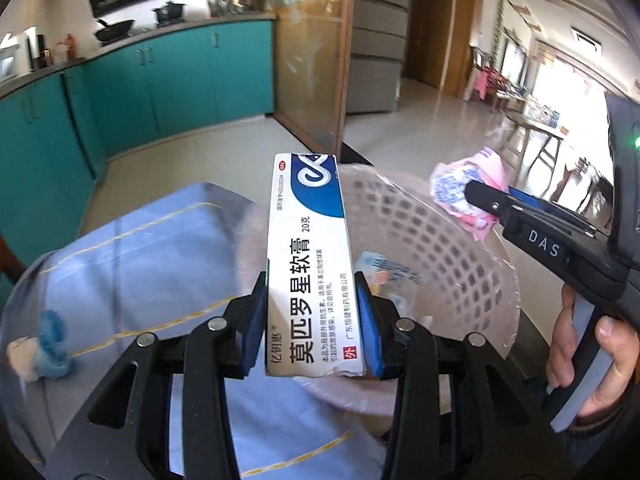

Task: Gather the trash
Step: 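Carry box and pink bag over the basket and open both tools, then grasp the teal cloth with the right tool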

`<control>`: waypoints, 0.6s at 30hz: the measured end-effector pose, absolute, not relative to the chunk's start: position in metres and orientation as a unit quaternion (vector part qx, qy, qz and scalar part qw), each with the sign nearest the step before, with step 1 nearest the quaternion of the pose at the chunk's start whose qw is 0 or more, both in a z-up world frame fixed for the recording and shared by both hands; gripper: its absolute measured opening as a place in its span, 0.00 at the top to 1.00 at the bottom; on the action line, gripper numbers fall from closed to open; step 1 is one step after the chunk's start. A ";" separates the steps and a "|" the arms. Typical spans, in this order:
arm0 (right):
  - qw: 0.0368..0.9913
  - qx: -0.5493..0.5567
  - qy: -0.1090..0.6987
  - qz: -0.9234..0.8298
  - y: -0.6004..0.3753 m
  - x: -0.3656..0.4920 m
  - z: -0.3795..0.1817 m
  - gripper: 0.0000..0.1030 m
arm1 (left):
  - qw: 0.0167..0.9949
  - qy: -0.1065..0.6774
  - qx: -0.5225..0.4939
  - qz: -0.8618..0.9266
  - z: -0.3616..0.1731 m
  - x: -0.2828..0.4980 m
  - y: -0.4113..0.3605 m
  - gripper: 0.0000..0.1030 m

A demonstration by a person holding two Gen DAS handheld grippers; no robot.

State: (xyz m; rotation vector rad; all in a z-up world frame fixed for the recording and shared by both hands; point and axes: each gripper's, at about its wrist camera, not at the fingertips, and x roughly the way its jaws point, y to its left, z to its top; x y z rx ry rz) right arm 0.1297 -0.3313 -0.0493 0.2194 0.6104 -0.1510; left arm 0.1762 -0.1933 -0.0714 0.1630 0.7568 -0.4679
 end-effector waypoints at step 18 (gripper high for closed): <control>0.942 0.104 0.312 -0.059 -0.310 0.141 -0.052 0.50 | 0.916 0.363 0.049 -0.166 -0.070 0.181 -0.129 0.36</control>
